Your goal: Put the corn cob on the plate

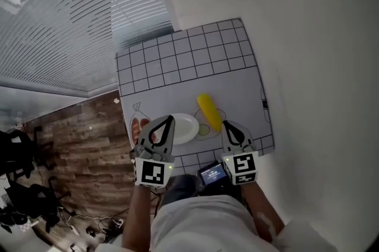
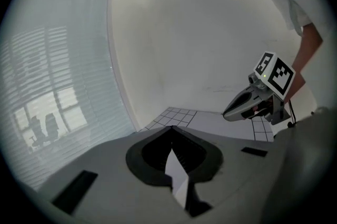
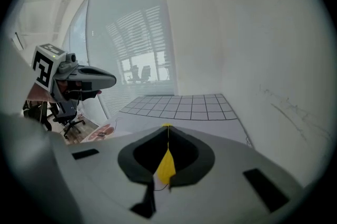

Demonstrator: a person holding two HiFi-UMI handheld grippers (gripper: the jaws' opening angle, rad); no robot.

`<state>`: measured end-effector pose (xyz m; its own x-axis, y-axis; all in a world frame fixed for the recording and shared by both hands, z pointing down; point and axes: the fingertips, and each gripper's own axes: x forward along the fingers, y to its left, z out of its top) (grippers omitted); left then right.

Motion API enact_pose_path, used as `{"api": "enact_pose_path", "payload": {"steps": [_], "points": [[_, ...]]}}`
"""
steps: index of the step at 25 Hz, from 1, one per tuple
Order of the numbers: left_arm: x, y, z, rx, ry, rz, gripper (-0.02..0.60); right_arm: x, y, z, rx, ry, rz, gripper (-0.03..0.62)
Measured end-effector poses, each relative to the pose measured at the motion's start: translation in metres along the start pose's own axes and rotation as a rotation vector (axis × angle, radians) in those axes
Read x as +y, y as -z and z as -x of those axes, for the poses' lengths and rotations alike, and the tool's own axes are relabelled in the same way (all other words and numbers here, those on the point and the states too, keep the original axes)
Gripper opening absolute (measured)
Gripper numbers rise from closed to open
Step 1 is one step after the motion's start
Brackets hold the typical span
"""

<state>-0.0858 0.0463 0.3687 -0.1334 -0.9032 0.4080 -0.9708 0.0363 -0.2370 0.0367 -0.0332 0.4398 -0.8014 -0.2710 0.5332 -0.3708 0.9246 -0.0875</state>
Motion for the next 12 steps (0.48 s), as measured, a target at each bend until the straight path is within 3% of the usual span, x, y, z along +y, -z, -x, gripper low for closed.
{"api": "enact_pose_path", "payload": {"steps": [6, 12], "points": [[-0.022, -0.001, -0.02, 0.04, 0.142, -0.142, 0.008, -0.002, 0.003, -0.002, -0.001, 0.022, -0.027, 0.008], [-0.037, 0.002, -0.044, 0.045, 0.296, -0.229, 0.009, -0.011, 0.015, 0.0, 0.028, 0.103, -0.051, 0.008]]}}
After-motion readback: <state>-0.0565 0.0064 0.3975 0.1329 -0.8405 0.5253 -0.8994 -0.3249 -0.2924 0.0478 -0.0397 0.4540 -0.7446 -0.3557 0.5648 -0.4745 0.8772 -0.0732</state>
